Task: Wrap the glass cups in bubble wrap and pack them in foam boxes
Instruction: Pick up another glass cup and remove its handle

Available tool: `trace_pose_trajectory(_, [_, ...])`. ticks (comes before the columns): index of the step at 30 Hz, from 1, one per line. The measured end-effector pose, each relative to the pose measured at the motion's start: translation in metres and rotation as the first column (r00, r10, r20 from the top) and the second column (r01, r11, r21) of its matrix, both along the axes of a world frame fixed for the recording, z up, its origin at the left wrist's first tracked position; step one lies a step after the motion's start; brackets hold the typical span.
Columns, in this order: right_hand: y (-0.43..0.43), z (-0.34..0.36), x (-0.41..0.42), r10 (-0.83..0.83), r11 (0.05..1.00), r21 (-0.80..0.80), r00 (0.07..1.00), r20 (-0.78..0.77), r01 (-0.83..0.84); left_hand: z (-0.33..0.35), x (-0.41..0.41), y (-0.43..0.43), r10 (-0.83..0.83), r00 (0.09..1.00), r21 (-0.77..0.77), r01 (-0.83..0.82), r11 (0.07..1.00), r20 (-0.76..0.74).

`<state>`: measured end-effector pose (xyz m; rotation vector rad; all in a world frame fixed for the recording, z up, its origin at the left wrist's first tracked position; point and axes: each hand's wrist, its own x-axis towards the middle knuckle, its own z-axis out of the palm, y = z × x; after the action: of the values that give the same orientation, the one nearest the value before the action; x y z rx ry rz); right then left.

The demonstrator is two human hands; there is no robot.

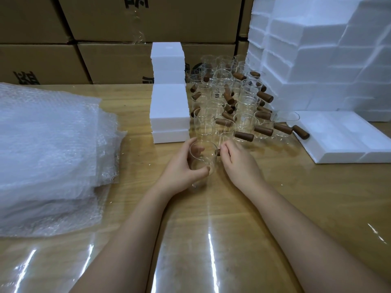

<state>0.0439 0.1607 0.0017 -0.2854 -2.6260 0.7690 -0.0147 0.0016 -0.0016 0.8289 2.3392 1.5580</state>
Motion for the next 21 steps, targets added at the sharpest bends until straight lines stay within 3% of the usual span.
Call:
trace_pose_trajectory(7, [0.003,-0.001,0.000,0.019,0.991,-0.132,1.000,-0.013,-0.020,0.001,0.001,0.000,0.021,1.000,-0.019,-0.020,1.000,0.014])
trace_pose_trajectory(11, [0.007,-0.003,0.000,0.045,0.980,-0.193,0.999,-0.029,-0.050,0.017,0.002,-0.005,-0.031,0.996,-0.121,0.041,0.992,0.082])
trace_pose_trajectory(12, [0.007,-0.003,0.000,0.047,0.977,-0.207,0.999,-0.027,-0.052,0.025,0.002,-0.008,-0.033,0.997,-0.148,0.042,0.988,0.063])
trace_pose_trajectory(14, [0.008,-0.003,0.000,0.037,0.970,-0.241,0.999,-0.021,-0.041,0.044,0.001,-0.018,0.049,0.991,-0.257,-0.080,0.963,-0.125])
trace_pose_trajectory(17, [0.009,-0.003,0.000,0.033,0.959,-0.283,0.999,-0.009,-0.034,0.074,-0.005,-0.038,0.241,0.833,-0.339,-0.443,0.830,-0.498])
trace_pose_trajectory(21, [0.010,-0.004,0.001,0.045,0.948,-0.315,0.999,-0.001,-0.043,0.095,-0.016,-0.084,0.430,0.475,-0.225,-0.828,0.513,-0.768])
